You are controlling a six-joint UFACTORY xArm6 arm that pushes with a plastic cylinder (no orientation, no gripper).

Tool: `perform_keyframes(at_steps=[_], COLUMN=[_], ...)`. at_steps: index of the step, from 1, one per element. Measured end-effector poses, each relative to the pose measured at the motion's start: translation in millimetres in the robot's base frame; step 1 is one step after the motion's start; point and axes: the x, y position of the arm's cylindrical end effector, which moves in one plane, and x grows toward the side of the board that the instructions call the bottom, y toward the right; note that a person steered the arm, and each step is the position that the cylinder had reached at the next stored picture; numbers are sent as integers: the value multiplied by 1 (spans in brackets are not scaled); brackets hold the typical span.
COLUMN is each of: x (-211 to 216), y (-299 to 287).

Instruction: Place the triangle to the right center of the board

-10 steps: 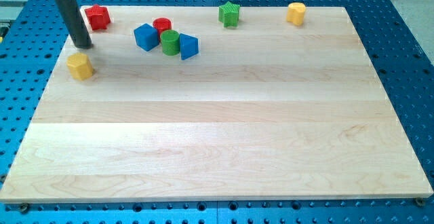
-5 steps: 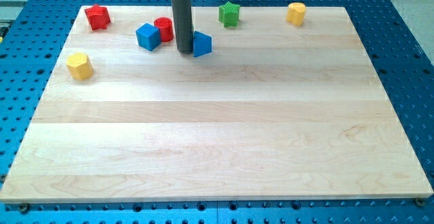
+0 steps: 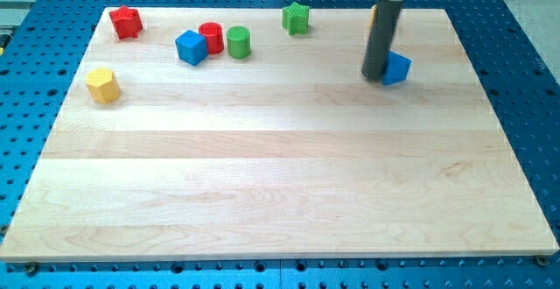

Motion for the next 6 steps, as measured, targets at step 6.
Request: perform_keyframes(at_steps=[6], x=[49], y=[1])
